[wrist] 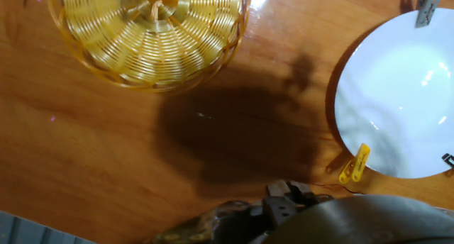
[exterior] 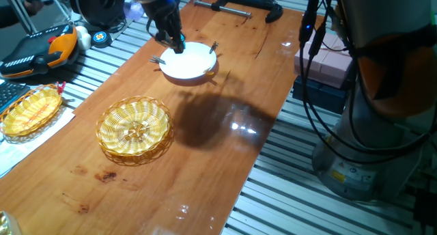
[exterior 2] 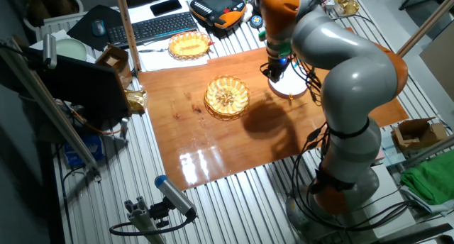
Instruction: Use a clamp
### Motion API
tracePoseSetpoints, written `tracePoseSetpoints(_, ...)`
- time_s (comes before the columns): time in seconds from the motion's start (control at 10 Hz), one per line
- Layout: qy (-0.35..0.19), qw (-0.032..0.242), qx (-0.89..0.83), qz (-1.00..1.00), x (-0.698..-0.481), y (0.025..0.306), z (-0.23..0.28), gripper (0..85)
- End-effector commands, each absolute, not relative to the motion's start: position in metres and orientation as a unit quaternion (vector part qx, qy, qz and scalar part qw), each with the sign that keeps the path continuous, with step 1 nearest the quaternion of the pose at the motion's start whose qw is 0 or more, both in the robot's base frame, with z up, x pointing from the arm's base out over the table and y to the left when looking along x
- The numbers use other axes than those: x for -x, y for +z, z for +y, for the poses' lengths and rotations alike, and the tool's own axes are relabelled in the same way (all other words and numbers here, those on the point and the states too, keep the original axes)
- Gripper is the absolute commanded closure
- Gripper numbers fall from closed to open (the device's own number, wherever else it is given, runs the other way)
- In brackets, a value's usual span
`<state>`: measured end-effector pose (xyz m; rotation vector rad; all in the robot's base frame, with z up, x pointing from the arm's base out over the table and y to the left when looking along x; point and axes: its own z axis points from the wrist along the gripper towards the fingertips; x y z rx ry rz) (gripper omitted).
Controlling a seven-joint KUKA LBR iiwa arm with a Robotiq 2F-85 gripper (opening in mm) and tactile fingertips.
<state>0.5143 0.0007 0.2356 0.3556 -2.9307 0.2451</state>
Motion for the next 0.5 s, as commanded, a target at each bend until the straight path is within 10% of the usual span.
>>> tracePoseSetpoints(0.0,0.101,0.086,-0.119,-0.984,-0.5143,0.2354,0.0007,84.3)
tracePoseSetpoints(0.4,0.154,0.063,-0.137,-0.977,-0.5172,0.2305,0.0009,84.3)
